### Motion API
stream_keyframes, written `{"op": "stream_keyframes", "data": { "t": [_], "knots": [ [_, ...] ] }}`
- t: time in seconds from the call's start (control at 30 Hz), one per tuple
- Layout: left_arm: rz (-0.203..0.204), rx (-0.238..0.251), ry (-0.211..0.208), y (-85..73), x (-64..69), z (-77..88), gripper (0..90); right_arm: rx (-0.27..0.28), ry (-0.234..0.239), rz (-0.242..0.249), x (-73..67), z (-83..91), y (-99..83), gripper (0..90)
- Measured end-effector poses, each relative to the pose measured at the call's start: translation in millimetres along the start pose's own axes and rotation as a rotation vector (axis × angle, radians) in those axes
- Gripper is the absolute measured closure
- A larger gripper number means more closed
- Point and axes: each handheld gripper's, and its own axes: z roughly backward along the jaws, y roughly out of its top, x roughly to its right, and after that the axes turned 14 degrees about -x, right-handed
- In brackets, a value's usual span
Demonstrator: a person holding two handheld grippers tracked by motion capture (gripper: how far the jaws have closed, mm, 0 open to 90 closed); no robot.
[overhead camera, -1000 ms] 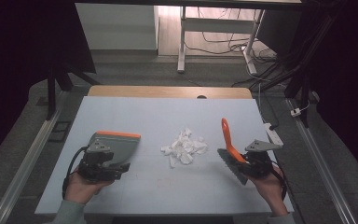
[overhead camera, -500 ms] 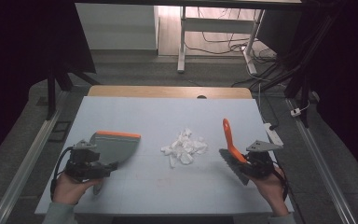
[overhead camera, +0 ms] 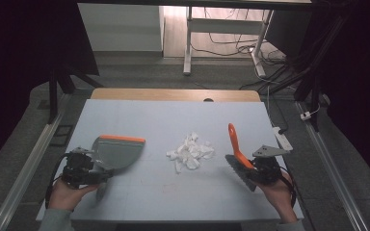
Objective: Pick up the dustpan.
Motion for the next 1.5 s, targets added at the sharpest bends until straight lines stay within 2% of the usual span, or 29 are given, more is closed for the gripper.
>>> {"op": "stream_keyframes", "data": {
  "t": [0.27,0.47,0.7,1.1,1.5],
  "knots": [
    [0.010,-0.055,-0.009,1.1,-0.4,-17.4,17.5,-0.013,0.001,0.001,-1.4,-3.2,-0.2,70.5],
    [0.022,-0.084,-0.001,1.3,-0.7,-25.7,16.6,-0.013,0.002,0.003,-1.7,-3.8,-0.2,70.5],
    [0.032,-0.114,-0.021,1.5,-3.6,-34.7,16.3,-0.017,0.004,-0.001,-1.7,-4.9,-0.7,70.5],
    [0.051,-0.120,-0.031,3.8,-6.3,-47.4,17.5,-0.022,0.003,0.004,-2.5,-6.2,-0.4,70.5],
    [0.079,-0.099,-0.017,6.8,-5.8,-53.7,27.7,-0.022,0.000,0.003,-2.1,-6.4,-0.6,70.5]
  ]
}}
